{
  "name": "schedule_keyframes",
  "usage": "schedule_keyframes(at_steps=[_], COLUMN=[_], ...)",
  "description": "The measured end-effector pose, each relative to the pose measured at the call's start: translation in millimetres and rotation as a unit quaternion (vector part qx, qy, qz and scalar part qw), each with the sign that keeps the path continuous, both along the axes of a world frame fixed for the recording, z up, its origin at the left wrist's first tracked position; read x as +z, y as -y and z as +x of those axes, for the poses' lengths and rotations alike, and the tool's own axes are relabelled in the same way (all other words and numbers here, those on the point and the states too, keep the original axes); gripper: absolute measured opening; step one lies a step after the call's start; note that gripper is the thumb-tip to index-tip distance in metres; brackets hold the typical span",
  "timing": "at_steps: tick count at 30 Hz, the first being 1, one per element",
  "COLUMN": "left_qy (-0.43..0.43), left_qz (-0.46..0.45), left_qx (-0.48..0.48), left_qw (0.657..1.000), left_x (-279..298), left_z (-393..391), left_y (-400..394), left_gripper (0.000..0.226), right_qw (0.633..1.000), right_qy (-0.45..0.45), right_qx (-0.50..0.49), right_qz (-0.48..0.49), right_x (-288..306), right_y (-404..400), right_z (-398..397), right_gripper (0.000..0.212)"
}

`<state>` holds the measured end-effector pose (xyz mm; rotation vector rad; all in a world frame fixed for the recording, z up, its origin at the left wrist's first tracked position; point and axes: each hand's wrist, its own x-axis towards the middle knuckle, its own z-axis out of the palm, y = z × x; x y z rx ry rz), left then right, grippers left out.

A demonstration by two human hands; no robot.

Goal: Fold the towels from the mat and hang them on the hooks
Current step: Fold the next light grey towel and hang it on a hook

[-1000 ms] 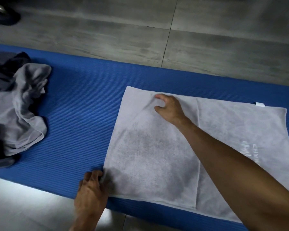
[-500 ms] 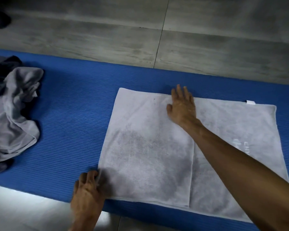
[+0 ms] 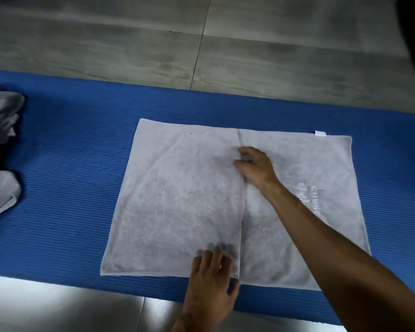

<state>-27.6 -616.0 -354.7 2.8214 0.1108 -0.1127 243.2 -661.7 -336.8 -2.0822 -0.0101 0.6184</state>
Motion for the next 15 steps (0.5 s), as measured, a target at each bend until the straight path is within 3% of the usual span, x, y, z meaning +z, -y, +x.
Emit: schedule_keyframes(at_steps=[2, 6, 9, 15], left_qy=[-0.002, 0.006, 0.048, 0.139], left_qz=[0.028, -0.013, -0.12, -0.326], left_qx=[-0.011, -0.013, -0.002, -0.069], left_qw=[1.0, 1.0, 0.992, 0.933], left_x=[1, 5, 17, 45], left_z=[4, 7, 10, 25], left_y=[7, 9, 12, 45], left_gripper=[0.033, 0.015, 0.007, 0.021], right_qw=[0.993, 0.991, 0.988, 0.969], right_qy=[-0.09, -0.107, -0.082, -0.042], right_qx=[0.003, -0.007, -0.042, -0.125], right_qz=[0.076, 0.082, 0.125, 0.208], right_x=[10, 17, 20, 30], right_y=[-3, -10, -6, 56], right_z=[6, 7, 3, 12], right_gripper=[0.047, 0.052, 0.051, 0.047])
